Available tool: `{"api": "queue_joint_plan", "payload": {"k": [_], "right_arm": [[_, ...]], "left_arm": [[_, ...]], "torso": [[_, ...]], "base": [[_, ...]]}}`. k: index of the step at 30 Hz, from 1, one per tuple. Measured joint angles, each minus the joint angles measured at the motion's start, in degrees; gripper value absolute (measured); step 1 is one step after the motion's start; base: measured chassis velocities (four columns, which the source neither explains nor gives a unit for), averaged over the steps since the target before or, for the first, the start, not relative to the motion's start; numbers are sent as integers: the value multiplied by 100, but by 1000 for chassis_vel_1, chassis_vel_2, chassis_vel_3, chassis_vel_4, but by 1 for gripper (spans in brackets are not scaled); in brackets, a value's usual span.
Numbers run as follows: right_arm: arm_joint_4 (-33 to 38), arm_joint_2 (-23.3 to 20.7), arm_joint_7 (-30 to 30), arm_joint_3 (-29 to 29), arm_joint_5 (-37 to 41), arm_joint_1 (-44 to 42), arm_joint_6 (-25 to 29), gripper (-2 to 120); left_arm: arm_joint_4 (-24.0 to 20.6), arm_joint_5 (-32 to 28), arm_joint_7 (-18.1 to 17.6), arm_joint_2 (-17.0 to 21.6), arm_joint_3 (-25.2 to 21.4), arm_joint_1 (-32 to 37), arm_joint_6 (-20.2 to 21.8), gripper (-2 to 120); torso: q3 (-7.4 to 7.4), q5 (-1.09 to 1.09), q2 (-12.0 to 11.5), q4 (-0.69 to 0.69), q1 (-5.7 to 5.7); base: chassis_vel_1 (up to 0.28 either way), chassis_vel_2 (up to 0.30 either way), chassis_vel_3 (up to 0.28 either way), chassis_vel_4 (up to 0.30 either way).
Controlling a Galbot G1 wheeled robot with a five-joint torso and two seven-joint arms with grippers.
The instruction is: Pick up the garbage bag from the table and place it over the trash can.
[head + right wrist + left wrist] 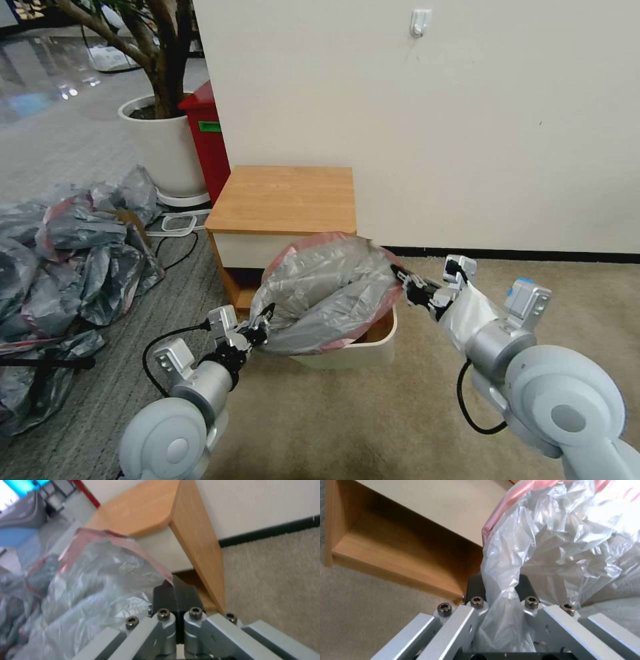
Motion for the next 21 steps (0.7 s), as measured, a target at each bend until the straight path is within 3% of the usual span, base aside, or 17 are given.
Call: {"api": "queue_joint_plan", "payload": {"k": [12,21], "right_arm": [[369,-486,468,311,832,-404,-108,0],[373,-370,562,274,836,-604,-42,0]], "left_arm": [[214,-380,15,-113,-26,-241,6,6],[256,-966,-162,-79,-144,-325,91,6]], "torso": [[0,-1,0,0,0],[0,-1,0,0,0]], "base": [[0,0,0,0],[0,0,0,0]]}}
